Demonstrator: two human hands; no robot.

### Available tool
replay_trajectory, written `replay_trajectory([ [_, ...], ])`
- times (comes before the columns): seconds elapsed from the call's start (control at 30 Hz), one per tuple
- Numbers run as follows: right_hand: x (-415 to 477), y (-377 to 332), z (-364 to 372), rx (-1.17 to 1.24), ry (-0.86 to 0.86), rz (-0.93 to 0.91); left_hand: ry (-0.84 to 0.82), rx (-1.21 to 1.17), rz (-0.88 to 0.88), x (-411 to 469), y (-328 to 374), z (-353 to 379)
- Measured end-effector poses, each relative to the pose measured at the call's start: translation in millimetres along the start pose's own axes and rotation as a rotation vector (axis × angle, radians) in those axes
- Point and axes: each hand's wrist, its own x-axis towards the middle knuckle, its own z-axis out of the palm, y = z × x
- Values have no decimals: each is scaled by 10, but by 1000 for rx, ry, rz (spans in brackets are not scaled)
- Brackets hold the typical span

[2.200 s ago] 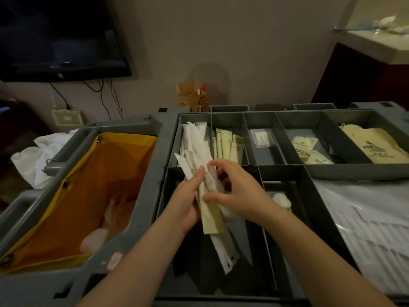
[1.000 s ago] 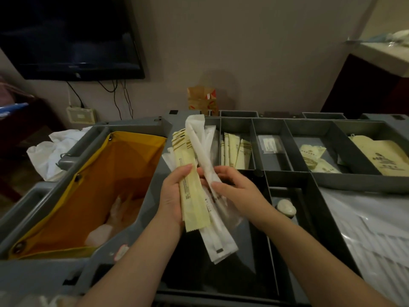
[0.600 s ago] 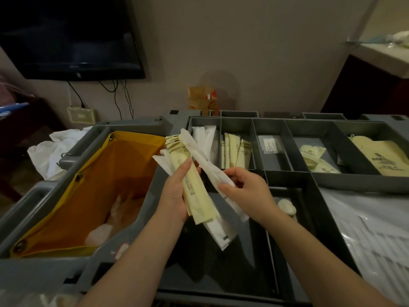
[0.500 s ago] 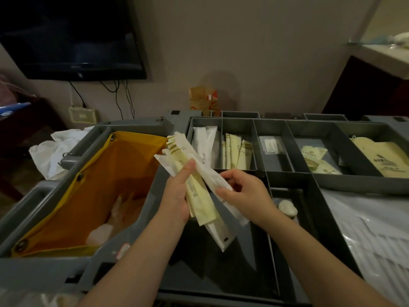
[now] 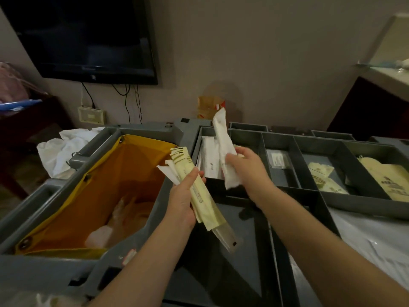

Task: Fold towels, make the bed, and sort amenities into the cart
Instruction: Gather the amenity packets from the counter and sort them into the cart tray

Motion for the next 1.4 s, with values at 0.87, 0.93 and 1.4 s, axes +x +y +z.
replay_trajectory([
  [0.87, -493, 468, -134, -84, -132, -119, -295, 102, -58, -123, -65, 59],
  [0.93, -483, 472, -145, -56, -110, -106, -299, 95, -68, -119, -63, 58],
  [1.4, -109, 199, -442, 23, 151, -8, -296, 65, -61, -120, -22, 32],
])
